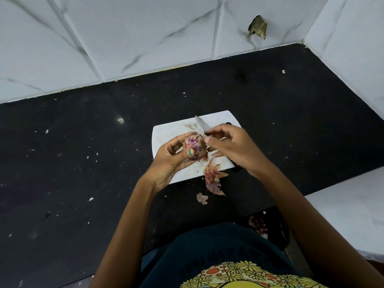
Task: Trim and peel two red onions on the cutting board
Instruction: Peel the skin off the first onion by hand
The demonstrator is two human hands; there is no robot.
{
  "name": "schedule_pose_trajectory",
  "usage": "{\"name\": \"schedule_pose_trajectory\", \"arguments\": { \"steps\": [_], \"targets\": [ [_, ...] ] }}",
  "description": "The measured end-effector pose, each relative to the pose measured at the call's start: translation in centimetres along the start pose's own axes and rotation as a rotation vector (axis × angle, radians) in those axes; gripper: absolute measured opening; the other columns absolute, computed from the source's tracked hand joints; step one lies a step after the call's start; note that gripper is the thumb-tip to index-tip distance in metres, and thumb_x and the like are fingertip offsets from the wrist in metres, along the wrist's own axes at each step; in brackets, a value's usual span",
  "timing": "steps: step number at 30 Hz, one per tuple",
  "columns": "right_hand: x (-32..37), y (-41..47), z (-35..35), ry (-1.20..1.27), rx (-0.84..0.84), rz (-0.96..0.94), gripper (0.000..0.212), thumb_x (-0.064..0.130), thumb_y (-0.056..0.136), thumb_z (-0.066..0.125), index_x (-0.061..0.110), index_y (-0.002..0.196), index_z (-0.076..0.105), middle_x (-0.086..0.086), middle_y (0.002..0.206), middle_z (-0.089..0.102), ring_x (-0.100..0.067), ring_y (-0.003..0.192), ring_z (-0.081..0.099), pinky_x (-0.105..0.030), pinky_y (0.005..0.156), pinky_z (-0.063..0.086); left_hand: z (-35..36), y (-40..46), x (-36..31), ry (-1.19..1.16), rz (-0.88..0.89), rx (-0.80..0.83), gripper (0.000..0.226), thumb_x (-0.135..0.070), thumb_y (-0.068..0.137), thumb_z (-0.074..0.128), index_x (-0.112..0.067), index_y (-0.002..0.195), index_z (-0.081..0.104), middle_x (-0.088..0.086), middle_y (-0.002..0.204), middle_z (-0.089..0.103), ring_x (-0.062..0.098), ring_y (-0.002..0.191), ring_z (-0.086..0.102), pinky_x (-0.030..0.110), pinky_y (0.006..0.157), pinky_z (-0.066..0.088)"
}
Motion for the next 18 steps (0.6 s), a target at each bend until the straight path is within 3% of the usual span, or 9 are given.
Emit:
{"name": "schedule_pose_trajectory", "arguments": {
  "steps": [4,7,12,18],
  "targets": [
    [1.2,-0.1,1.2,-0.175,0.06,-0.053,0.039,0.029,0.076,0.077,0.02,0.111,0.063,0.009,0.095,0.066,-0.006,0.082,0.067,-0.019,0.071,0.055,0.1,0.2,-0.1,-0.003,0.013,0.029,0.067,-0.032,0.049,0.092,-0.017,0.11,0.069,0.012,0.12,0.064,0.025,0.105,0.067,0.028,0.077,0.057],
    [1.6,0.0,1.1,-0.169,0.007,-0.077,0.032,0.021,0.073,0.078,0.018,0.103,0.066,0.01,0.087,0.067,-0.001,0.075,0.065,-0.012,0.062,0.051,-0.2,0.3,0.1,0.014,0.01,0.028,0.069,-0.031,0.048,0.092,-0.016,0.112,0.069,0.011,0.121,0.064,0.025,0.106,0.067,0.028,0.077,0.057],
    [2.1,0.0,1.0,-0.182,0.068,-0.094,0.025,0.014,0.074,0.076,0.015,0.098,0.07,0.012,0.081,0.068,0.005,0.071,0.065,-0.009,0.058,0.049,-0.2,0.2,0.2,0.036,-0.012,0.034,0.06,-0.021,0.057,0.083,-0.014,0.114,0.066,0.015,0.124,0.061,0.024,0.103,0.067,0.028,0.076,0.057],
    [1.2,0.5,-0.3,-0.03,-0.013,-0.041,0.015,0.0,0.084,0.064,0.007,0.094,0.073,-0.01,0.085,0.072,-0.016,0.075,0.072,-0.026,0.066,0.06,-0.3,0.3,0.3,-0.003,-0.016,0.062,0.078,-0.039,0.041,0.096,-0.018,0.112,0.069,0.008,0.116,0.067,0.026,0.104,0.067,0.029,0.076,0.058]
  ]
}}
Point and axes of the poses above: each hand's wrist, its own y-axis towards the middle knuckle, its own z-axis out of the palm, x = y × z, the point moved 8 cm from there along y, towards the middle knuckle
